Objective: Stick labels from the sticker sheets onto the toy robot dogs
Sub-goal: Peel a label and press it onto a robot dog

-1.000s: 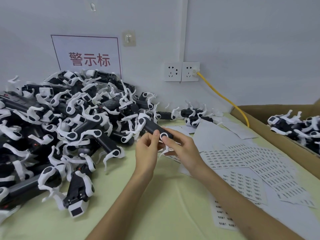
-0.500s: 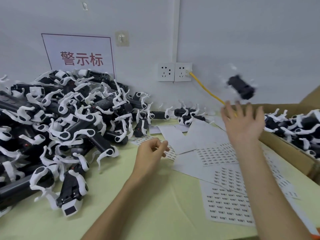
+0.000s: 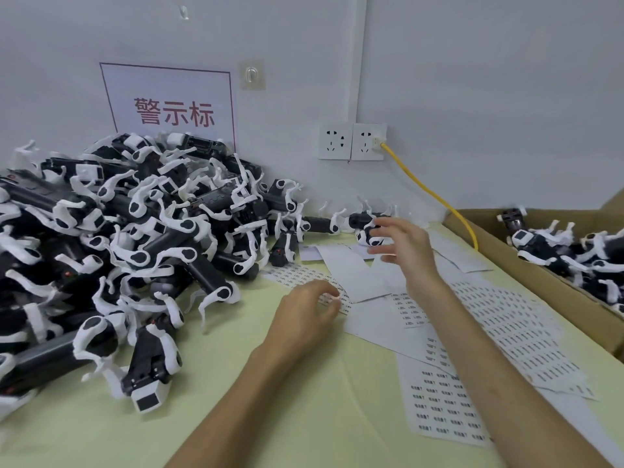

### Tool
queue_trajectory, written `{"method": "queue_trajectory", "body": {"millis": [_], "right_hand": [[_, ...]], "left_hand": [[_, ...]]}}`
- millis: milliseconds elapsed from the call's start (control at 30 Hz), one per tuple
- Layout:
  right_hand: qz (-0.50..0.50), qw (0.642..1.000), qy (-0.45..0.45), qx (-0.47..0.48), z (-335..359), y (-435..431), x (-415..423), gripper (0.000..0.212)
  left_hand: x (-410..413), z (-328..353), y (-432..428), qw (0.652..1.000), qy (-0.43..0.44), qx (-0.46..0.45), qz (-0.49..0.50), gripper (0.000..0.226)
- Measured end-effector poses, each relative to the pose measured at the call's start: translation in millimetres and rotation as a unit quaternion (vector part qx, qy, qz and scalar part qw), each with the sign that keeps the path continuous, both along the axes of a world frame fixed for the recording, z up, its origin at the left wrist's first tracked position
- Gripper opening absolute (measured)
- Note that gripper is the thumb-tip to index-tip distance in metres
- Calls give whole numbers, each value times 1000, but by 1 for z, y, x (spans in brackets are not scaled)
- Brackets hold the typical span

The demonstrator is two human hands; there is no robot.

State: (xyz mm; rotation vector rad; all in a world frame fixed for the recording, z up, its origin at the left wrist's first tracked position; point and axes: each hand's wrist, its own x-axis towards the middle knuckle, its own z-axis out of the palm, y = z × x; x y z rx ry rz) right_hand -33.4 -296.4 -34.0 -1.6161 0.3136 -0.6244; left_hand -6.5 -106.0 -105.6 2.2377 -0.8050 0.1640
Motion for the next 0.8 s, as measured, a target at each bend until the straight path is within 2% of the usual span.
{"method": "queue_trajectory", "body": {"millis": [100,167,233,367,433,467,533,667,733,800], "right_hand": [[78,988,62,-114,3,23,13,19],[117,970,93,-193,1,37,25,23],[136,944,111,-279,-4,50,41,36],[156,878,146,-429,-16,66,79,76],[166,846,174,-476,-21,68,96,91],[181,841,181,-476,-24,68,104,94],[196,858,175,-441,-32,71,118,78],[126,892,111,-420,-53,80,137,25],[109,906,84,-401,-56,83,140,15],[84,933,66,-343,-48,82,137,12]], "left_hand": [[2,-1,-1,1000,-2,16,-7,22],[3,-2,-2,999,-7,33,-7,25],[4,-3,-2,998,-11,56,-6,29],[5,-5,-1,995,-18,96,-5,38],[6,-5,-2,994,-20,104,-5,40],[6,-6,-3,994,-21,105,-6,40],[6,-6,-2,994,-25,103,-10,37],[8,-9,0,992,-40,119,-1,30],[10,-9,0,993,-40,113,10,28],[10,-10,-1,997,-26,72,14,27]]}}
